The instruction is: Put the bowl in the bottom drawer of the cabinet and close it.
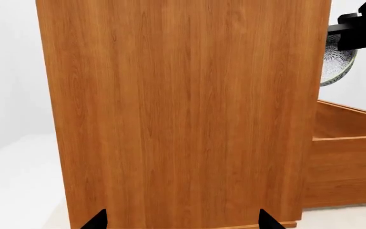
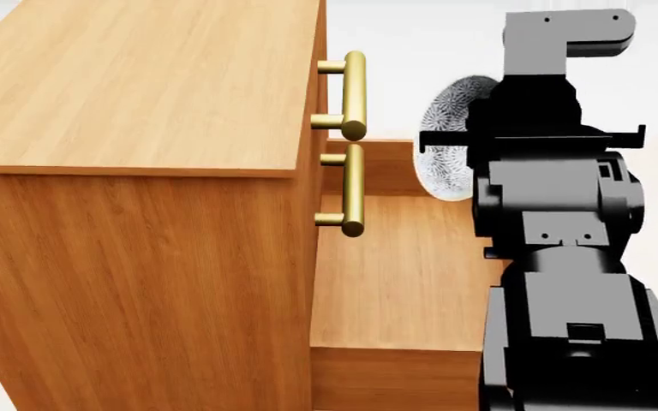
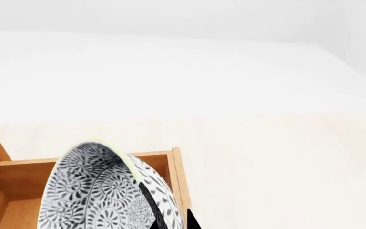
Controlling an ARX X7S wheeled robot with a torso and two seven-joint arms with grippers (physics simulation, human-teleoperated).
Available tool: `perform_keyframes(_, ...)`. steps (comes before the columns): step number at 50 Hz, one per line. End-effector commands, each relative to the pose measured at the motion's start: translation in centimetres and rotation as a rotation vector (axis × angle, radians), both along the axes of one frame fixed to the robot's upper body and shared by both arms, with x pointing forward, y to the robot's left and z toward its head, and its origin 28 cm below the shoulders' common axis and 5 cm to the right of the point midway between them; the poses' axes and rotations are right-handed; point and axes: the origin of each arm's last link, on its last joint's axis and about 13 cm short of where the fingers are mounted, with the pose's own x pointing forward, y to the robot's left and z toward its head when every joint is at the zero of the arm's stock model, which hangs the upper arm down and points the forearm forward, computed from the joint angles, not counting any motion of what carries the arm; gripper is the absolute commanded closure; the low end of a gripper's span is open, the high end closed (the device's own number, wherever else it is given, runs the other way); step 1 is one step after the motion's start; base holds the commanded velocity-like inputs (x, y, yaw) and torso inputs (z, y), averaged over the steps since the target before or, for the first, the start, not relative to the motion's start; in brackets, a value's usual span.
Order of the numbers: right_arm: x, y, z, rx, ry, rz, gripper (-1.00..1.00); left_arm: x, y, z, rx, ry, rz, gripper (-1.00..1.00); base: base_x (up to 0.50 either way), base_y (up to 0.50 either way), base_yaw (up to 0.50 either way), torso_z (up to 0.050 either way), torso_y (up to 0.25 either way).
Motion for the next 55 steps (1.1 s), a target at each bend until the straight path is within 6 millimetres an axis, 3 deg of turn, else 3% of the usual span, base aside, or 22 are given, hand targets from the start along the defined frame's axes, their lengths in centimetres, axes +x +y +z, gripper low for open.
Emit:
perform_keyframes(1,-0.1,0.1,0.1,0.025,0.023,0.017,1.00,0.0,0.0,0.0,0.000,0.000,0.000,-1.00,0.00,0.00,0.00,0.000,0.000)
perform_keyframes(55,-0.7,0.3,-2.4,0.121,0.131,0.077,1.00,0.0,0.0,0.0,0.000,0.000,-0.001,-1.00,0.00,0.00,0.00,0.000,0.000)
